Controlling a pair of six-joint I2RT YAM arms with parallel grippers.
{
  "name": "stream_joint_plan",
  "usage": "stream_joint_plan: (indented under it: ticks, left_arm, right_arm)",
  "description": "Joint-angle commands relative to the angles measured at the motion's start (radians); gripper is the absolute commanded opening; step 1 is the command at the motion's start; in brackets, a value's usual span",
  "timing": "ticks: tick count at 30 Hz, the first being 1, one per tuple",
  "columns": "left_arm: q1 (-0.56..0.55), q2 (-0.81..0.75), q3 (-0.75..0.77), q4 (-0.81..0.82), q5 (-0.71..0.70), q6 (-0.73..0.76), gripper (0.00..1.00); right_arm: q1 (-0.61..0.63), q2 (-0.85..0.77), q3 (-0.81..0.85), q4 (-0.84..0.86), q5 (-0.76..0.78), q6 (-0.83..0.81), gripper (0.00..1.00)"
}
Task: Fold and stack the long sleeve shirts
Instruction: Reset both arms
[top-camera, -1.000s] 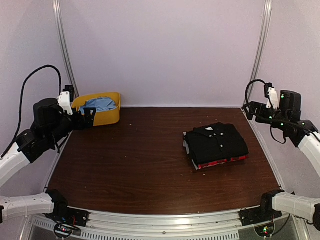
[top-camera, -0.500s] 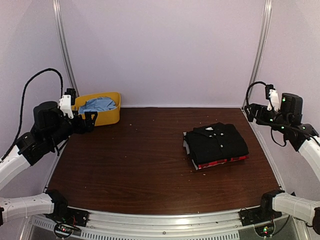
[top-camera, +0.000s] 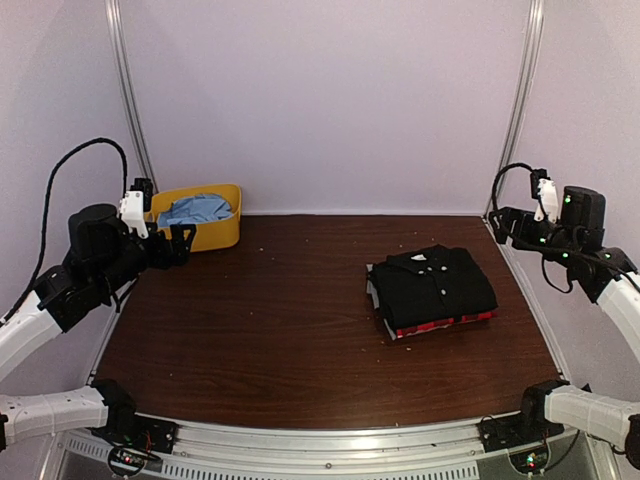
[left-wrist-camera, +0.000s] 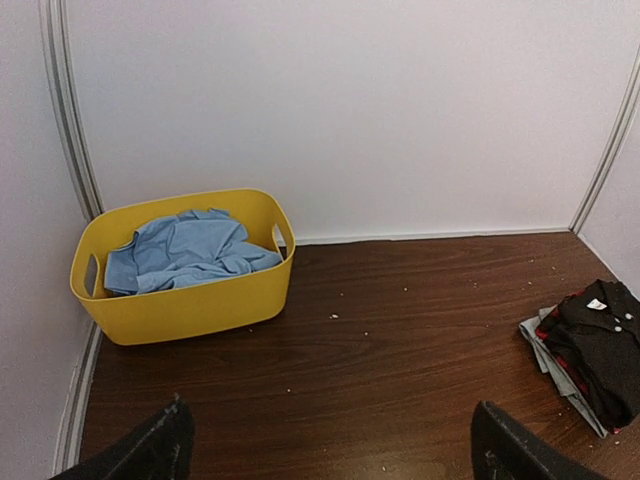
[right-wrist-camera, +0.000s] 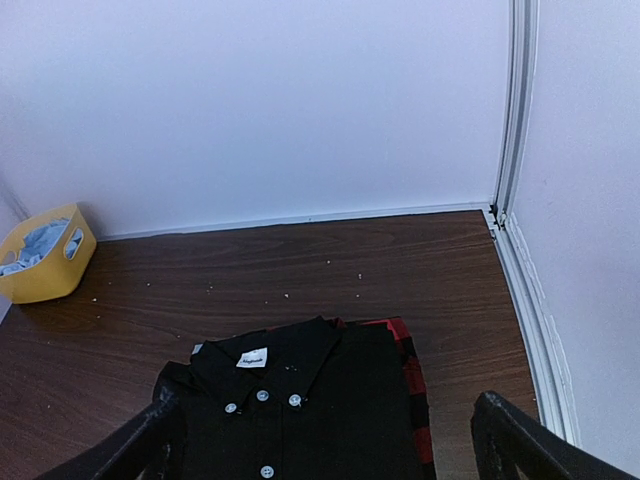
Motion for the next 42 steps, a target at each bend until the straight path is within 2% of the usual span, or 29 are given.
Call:
stream_joint_plan:
  ticks: [1,29,42]
  left_arm:
    - [0.008,-0.001,-0.008,0.041,0.010,0.006,0.98]
    - [0.008,0.009,-0.006,0.038,-0.013,0.011,0.98]
    - [0.008,-0.040,-0.061,0.111,0.002,0.044,0.98]
  right_arm:
    - [-0.002,-0.014,-0.016,0.032,0.010,-0.017,1.00]
    - [-0.001,-0.011,-0.018,0.018,0.043,-0.004,1.00]
    - [-0.002,0.004,-0.025,0.035,0.034,-0.008,1.00]
